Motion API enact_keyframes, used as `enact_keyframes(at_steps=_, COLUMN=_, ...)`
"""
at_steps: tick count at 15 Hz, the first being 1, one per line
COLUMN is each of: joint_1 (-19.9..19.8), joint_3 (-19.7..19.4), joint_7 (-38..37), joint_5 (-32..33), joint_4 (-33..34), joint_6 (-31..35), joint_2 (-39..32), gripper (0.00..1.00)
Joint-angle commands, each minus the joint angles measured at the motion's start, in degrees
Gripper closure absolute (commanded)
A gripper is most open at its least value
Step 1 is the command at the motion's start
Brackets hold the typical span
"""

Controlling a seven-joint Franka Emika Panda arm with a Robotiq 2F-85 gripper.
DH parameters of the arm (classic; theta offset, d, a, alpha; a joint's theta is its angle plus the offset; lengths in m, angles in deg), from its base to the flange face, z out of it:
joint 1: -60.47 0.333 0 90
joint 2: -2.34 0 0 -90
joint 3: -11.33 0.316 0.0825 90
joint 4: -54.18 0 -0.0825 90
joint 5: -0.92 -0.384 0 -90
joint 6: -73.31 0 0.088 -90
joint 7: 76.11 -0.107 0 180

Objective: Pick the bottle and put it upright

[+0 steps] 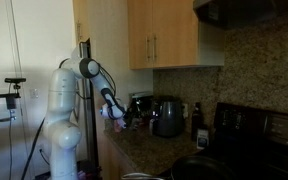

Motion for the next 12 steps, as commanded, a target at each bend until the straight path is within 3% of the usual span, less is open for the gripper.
enact_keyframes(at_steps=1, joint_1=-1.78, joint_3=0.76, joint_7=1.21, joint_5=0.2, joint_4=0.27, joint_6=-1.51, joint_2=-2.68, gripper=0.73)
enact_keyframes(at_steps=12, joint_1=-2.89, joint_3=1.14, joint_7=0.83, joint_5=4.25, joint_4=0.25, joint_6=-11.11, joint_2=-7.53, gripper=0.73)
